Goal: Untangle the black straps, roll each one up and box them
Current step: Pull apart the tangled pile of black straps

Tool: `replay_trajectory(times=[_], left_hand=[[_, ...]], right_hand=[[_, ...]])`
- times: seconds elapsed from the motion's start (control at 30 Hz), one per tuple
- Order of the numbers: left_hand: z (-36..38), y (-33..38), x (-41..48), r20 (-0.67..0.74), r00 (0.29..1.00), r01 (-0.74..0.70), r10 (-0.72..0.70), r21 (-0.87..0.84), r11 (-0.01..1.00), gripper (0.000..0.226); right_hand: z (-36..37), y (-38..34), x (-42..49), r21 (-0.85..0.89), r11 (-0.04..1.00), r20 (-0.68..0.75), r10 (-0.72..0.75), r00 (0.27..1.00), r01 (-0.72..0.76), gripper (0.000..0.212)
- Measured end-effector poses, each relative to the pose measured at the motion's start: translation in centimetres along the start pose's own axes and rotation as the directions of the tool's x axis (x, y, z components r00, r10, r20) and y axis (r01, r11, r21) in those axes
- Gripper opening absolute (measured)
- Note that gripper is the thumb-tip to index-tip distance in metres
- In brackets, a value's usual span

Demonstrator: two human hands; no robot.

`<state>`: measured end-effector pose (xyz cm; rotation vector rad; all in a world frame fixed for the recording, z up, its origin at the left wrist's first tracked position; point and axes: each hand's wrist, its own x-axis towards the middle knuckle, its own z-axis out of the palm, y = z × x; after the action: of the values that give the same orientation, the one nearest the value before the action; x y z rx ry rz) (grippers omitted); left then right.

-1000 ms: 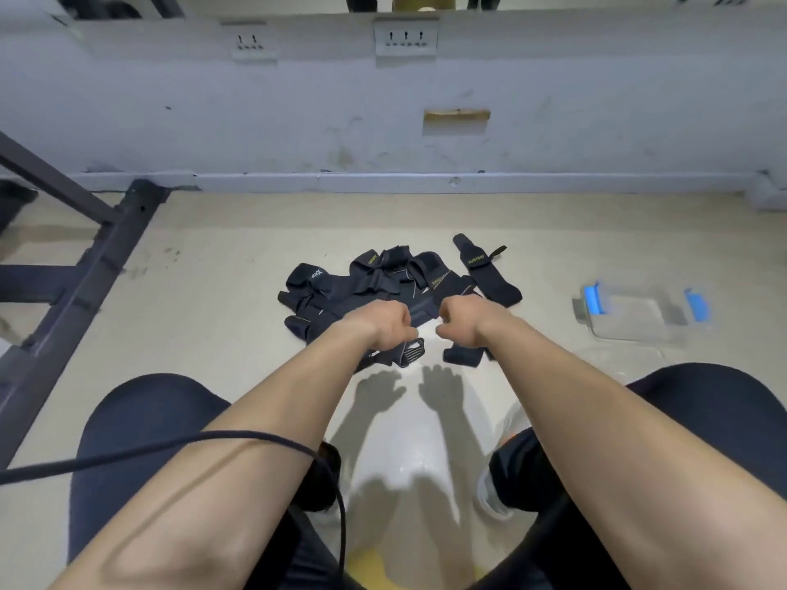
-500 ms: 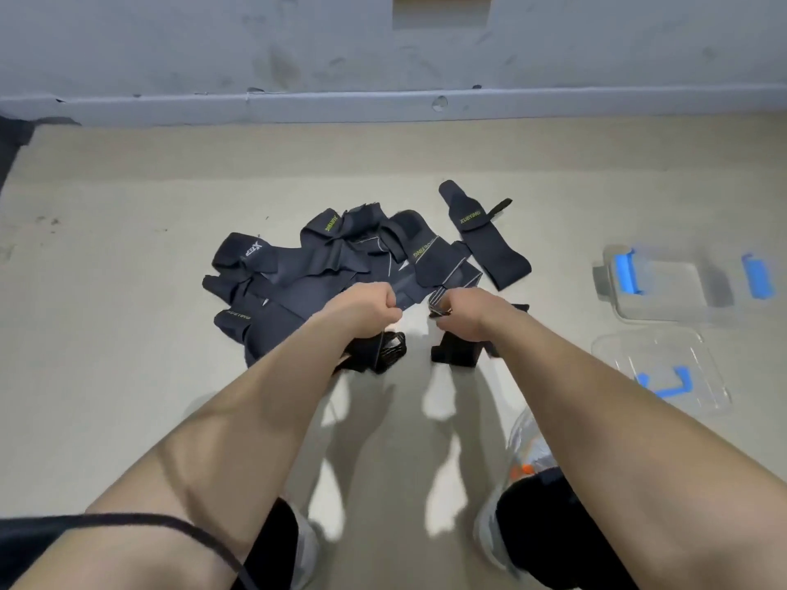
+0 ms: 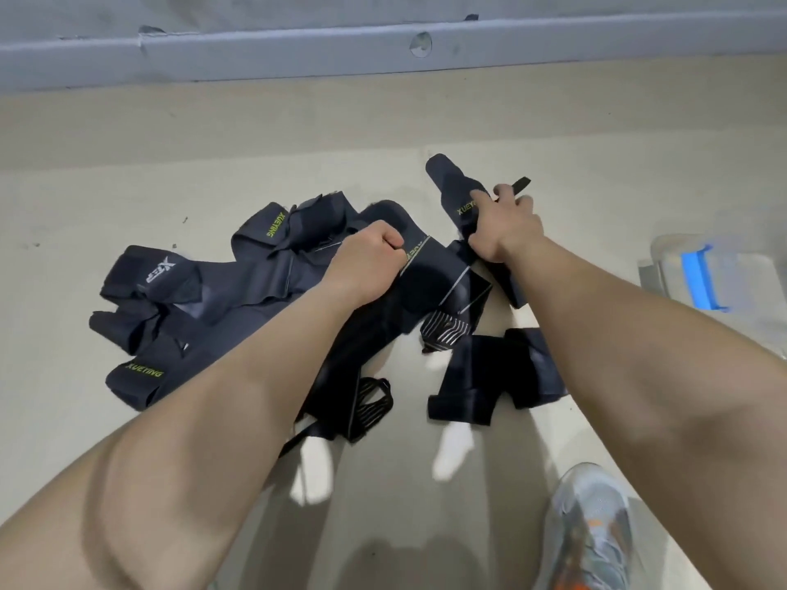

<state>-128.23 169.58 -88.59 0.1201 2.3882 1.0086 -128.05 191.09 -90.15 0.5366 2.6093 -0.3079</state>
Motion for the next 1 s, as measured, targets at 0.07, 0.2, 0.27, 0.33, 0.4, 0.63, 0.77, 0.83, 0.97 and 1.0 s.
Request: replay_trajectory(times=[0.07, 0.2, 0.27, 0.33, 0.4, 0.63, 0.77, 0.83, 0.97, 1.0], left_hand=[[0.3, -0.7, 0.4, -0.018, 1.0, 0.002, -0.003, -0.027, 1.0, 0.017], [0.9, -2.4, 0.3, -0.007, 1.0, 0.012, -0.012, -0.04, 0.999, 0.013], [1.3, -2.9, 0.0, 0.002, 1.0, 0.028, -0.028, -0.04, 0.999, 0.012], [1.8, -3.4, -0.6, 0.018, 0.999, 0.048, -0.048, -0.045, 0.998, 0.013], [2.3, -3.7, -1.1, 0.041, 0.997, 0.06, -0.059, -0.04, 0.997, 0.014], [3.3, -3.7, -3.5, 0.073, 0.991, 0.111, -0.108, -0.04, 0.993, 0.011], [2.1, -1.7, -6.4, 0.081, 0.992, 0.098, -0.093, -0.059, 0.993, 0.009], [1.0, -0.2, -8.2, 0.076, 0.994, 0.083, -0.078, -0.068, 0.994, 0.011], [-2.1, 3.6, -12.9, 0.047, 0.998, 0.037, -0.031, -0.133, 0.99, 0.01], [-2.9, 4.5, -14.1, 0.036, 0.999, 0.034, -0.03, -0.139, 0.99, 0.009]], right_hand=[[0.7, 0.5, 1.4, -0.015, 0.999, 0.086, 0.035, 0.996, -0.034, 0.064], [2.6, 1.6, 1.7, 0.11, 0.982, 0.067, 0.144, 0.987, -0.151, 0.061], [3.5, 2.3, 1.1, 0.146, 0.97, 0.042, 0.191, 0.981, -0.196, 0.063], [4.4, 3.0, 0.4, 0.138, 0.966, 0.008, 0.218, 0.976, -0.217, 0.059], [4.8, 3.7, -0.3, 0.166, 0.95, -0.002, 0.268, 0.964, -0.263, 0.066], [4.0, 4.4, -3.0, 0.286, 0.934, -0.1, 0.253, 0.962, -0.215, 0.021], [0.5, 3.7, -6.8, 0.447, 0.884, -0.212, 0.252, 0.944, -0.135, 0.038], [-2.1, 3.2, -9.2, 0.475, 0.877, -0.29, 0.231, 0.929, -0.07, 0.035], [-7.6, 0.8, -15.0, 0.49, 0.866, -0.353, 0.091, 0.931, 0.101, 0.04], [-8.8, 0.1, -16.6, 0.506, 0.848, -0.365, 0.045, 0.93, 0.158, 0.037]])
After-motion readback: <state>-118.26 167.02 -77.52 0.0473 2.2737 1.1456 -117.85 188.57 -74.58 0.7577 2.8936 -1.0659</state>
